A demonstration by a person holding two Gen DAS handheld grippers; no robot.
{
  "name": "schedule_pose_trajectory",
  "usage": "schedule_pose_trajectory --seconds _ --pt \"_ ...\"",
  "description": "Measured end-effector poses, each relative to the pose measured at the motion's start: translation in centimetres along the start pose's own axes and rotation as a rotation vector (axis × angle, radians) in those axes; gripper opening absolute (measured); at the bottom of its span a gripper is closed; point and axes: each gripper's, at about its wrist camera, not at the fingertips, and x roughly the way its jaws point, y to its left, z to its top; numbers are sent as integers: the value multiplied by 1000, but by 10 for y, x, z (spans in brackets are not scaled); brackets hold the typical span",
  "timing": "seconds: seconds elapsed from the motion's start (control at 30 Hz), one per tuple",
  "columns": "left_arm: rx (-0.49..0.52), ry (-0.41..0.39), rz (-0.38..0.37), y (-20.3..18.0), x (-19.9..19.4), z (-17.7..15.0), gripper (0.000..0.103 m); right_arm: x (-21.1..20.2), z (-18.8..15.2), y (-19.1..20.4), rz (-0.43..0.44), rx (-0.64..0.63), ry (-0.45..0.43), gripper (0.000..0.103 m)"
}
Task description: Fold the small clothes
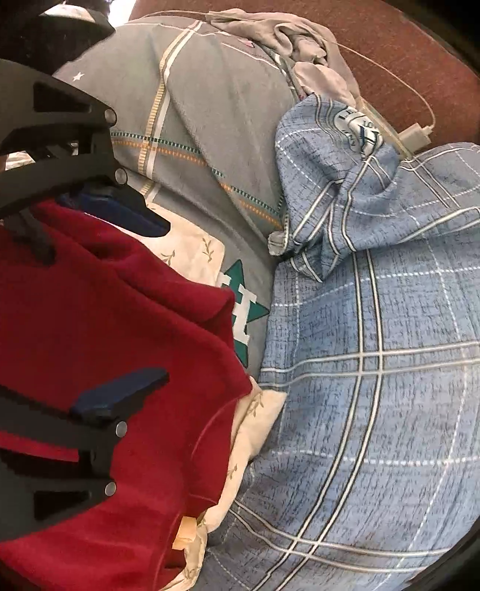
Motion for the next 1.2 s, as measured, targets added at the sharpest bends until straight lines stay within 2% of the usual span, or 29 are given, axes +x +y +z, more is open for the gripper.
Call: schedule_pose_trajectory --seconds 0.1,0.17,0.2,0.23,0.3,0.33,0.37,0.43,0.47,0.53,0.6,0.8,0.93,1.2 --pt "53 -26 3 -11 -5 1 22 10 1 5 0 -8 56 77" --pt "83 -41 -16 -18 -8 1 22 19 -1 11 -42 -39 69 77" --pt "95 -44 -19 -21 -9 1 22 24 -3 12 -78 -50 76 70" --pt "105 -40 -14 -22 -9 2 22 25 -6 11 -103 -56 68 51" --pt "101 -30 -11 -21 -8 2 23 17 -10 6 -133 -55 13 33" --pt "87 -20 -13 -19 -9 3 28 11 -11 2 -112 -38 -8 27" --pt "71 -9 -13 -17 -11 3 32 4 -12 -3 -96 -17 -27 27" --pt "53 16 -19 -15 -17 0 47 -10 -16 -11 -82 1 -61 25" --pt "54 23 -9 -15 -22 -3 51 -15 -17 -15 -74 5 -73 25" --pt "72 8 25 -19 -28 -9 64 -25 -19 -23 -56 21 -91 25" --pt "89 -11 59 -23 -26 -13 70 -31 -20 -28 -38 44 -102 25" --pt "109 10 87 -31 -10 -15 69 -44 -29 -38 -8 83 -126 24" --pt "114 9 85 -35 -13 -17 58 -42 -31 -44 7 106 -130 24" --pt "122 7 104 -36 -12 -19 58 -44 -36 -47 1 109 -128 25"
